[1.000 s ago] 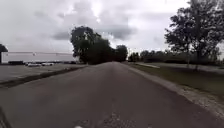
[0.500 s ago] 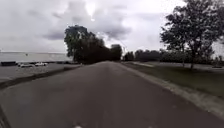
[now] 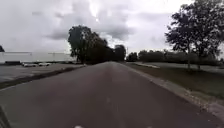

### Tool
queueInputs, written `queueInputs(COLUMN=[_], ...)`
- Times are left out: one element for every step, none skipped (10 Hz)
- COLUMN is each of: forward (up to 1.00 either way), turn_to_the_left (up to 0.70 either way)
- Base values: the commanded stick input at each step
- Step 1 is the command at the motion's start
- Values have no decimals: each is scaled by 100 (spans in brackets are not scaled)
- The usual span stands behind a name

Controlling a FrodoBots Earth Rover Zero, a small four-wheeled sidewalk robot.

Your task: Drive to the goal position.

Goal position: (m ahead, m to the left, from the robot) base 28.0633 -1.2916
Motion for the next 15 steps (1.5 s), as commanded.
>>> queueInputs(forward=[100,100,100,100,100,100,100,100,100,100,100,100,100,100,100], turn_to_the_left=[1,1,0,-1,-8,-20,-25,-30,-33,-35,-36,-34,-32,-24,-14])
